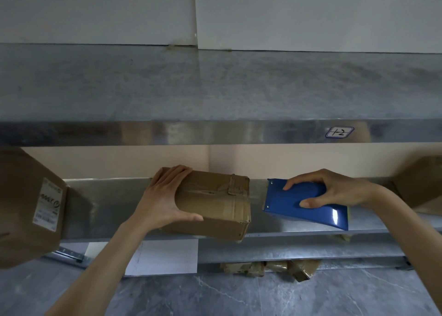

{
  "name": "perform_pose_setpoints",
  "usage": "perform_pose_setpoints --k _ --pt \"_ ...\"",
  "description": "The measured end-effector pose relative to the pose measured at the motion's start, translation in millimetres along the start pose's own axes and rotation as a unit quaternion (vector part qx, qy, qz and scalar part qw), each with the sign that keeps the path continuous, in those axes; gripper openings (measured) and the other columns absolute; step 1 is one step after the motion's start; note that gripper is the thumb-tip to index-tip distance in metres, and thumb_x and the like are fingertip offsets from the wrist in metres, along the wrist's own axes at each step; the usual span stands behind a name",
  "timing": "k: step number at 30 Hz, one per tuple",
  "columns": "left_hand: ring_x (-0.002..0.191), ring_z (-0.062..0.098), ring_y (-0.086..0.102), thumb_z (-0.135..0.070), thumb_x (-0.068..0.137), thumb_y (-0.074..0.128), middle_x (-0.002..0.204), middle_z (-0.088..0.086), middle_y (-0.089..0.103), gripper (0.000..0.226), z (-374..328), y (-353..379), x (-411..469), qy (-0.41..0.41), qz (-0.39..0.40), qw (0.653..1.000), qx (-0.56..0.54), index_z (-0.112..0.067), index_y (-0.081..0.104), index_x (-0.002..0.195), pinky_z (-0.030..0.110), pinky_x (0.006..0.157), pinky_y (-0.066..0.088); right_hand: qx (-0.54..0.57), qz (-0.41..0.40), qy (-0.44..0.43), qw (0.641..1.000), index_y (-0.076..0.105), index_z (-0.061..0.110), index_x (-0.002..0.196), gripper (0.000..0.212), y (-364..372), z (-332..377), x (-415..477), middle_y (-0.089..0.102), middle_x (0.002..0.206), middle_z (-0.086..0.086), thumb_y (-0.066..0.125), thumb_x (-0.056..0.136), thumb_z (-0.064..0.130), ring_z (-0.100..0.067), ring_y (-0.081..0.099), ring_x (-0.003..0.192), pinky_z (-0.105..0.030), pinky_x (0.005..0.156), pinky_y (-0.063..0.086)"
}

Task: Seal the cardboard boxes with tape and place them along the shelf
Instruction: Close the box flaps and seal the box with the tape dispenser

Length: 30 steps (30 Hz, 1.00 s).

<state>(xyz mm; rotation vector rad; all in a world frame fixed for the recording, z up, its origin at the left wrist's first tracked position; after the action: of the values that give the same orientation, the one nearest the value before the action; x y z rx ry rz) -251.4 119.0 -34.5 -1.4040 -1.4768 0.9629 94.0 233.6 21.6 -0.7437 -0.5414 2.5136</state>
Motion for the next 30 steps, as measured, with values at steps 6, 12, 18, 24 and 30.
perform_pose_setpoints --k 6,12,18,24,30 --pt "0.147 0.011 0.025 -0.101 0.048 0.049 0.159 -0.01 0.028 0.127 0 1 0 0.0 0.003 1.0 0.002 -0.032 0.027 0.153 0.035 0.123 0.006 0.006 0.002 -0.004 1.0 0.068 0.033 0.116 0.041 -3 -3 0 0.063 0.121 0.022 0.077 0.076 0.032 0.0 0.057 0.115 -0.01 0.093 0.042" --pt "0.147 0.011 0.024 -0.102 0.048 0.048 0.159 -0.01 0.027 0.128 1 1 0 -0.001 0.008 1.0 0.005 -0.032 0.025 0.153 0.036 0.124 0.007 0.023 0.004 -0.007 1.0 0.068 0.039 0.114 0.039 -6 -9 -4 0.064 0.122 0.019 0.076 0.077 0.031 -0.004 0.06 0.113 -0.017 0.092 0.047" --pt "0.147 0.012 0.025 -0.102 0.048 0.048 0.159 -0.01 0.028 0.127 1 2 1 0.0 0.009 1.0 0.006 -0.032 0.026 0.153 0.037 0.124 0.008 0.012 0.01 -0.007 1.0 0.069 0.046 0.11 0.037 -2 -11 0 0.063 0.12 0.025 0.077 0.076 0.034 0.001 0.057 0.113 -0.011 0.092 0.043" --pt "0.145 0.016 0.029 -0.101 0.049 0.049 0.158 -0.008 0.031 0.127 1 2 1 0.0 0.003 1.0 -0.003 -0.032 0.027 0.152 0.037 0.121 0.008 -0.016 0.019 0.007 1.0 0.067 0.049 0.111 0.038 8 -8 15 0.062 0.121 0.027 0.077 0.075 0.043 0.002 0.057 0.114 -0.018 0.099 0.045" --pt "0.146 0.015 0.027 -0.102 0.047 0.048 0.158 -0.008 0.029 0.128 0 1 0 -0.005 0.006 1.0 -0.007 -0.032 0.027 0.152 0.037 0.122 0.008 -0.042 0.033 0.012 0.998 0.067 0.047 0.112 0.032 18 2 32 0.061 0.12 0.029 0.076 0.082 0.039 0.005 0.058 0.109 -0.018 0.095 0.047"
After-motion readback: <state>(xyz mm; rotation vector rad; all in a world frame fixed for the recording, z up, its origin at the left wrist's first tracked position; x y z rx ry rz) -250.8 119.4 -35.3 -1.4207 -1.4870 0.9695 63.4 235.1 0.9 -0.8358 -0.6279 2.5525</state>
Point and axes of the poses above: each hand's wrist, its own x-axis towards the middle knuckle, its own y-axis out of the palm, z = x × y, the point moved 6 cm from there along x, towards the middle knuckle
